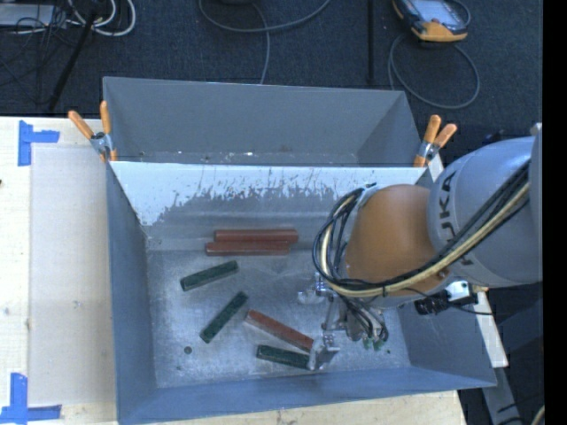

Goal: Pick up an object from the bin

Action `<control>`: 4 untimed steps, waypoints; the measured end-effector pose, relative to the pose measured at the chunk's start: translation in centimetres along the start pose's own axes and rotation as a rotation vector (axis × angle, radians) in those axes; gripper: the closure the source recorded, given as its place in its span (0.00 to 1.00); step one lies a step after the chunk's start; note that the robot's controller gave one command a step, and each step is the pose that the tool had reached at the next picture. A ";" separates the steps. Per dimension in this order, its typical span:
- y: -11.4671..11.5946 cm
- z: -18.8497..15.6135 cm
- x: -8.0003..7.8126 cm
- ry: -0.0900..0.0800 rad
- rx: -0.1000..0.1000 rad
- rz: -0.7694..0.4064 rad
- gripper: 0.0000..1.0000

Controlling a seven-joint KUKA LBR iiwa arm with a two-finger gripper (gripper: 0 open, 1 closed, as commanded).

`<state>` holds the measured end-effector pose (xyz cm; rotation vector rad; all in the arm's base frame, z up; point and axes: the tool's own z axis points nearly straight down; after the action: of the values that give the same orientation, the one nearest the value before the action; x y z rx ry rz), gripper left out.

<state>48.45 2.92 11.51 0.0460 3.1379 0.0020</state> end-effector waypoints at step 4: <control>2.3 4.0 0.7 -0.010 -0.004 0.289 1.00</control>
Offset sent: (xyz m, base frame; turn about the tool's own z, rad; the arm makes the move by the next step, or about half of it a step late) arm -0.0102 0.0193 0.0062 0.1338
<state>47.79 5.22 7.53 0.4966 3.0888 0.0085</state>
